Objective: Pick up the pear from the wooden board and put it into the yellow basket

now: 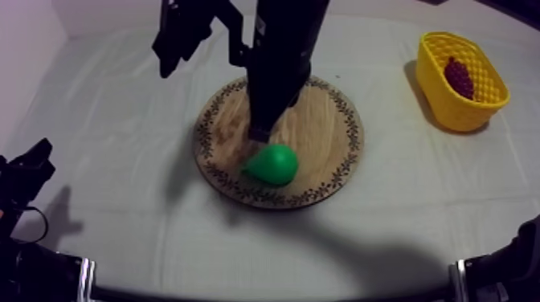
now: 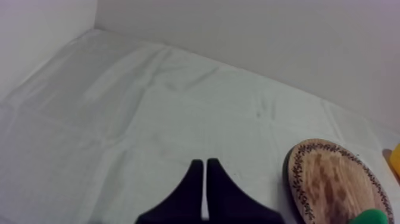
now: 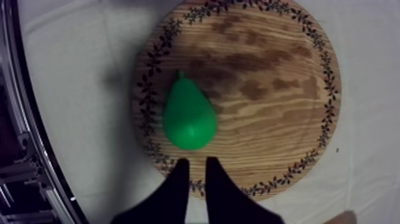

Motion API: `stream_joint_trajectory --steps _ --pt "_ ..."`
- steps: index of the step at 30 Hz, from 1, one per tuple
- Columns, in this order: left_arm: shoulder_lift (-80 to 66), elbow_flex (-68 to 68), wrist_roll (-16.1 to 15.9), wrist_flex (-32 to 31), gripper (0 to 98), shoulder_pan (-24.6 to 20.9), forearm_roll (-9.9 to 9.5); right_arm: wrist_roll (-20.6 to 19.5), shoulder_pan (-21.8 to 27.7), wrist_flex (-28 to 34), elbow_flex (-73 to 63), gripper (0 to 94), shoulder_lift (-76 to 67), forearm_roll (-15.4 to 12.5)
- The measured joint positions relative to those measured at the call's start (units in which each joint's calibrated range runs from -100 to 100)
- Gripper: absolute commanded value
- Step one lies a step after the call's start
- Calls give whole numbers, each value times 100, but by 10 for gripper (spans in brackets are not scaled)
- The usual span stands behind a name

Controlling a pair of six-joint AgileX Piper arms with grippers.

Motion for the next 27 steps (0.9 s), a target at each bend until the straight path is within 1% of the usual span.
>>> stream_joint_trajectory --steps 2,4,6,8,12,18,21,27 --pt "0 0 0 0 1 0 0 -68 0 -1 -6 410 15 6" --pt "0 0 0 0 1 0 0 -168 -9 -1 29 524 28 6" --pt "0 0 0 0 1 0 0 -251 -22 5 45 606 34 24" --pt "0 0 0 0 1 0 0 -313 -22 -3 53 653 34 29" --pt "0 0 0 0 1 0 0 -261 18 -32 107 696 40 -10" --pt "0 0 0 0 1 0 0 -45 113 -345 254 730 114 -18" --pt "0 0 0 0 1 0 0 118 148 -476 360 738 173 -53" --pt "0 0 0 0 1 0 0 579 214 -774 614 728 338 -166"
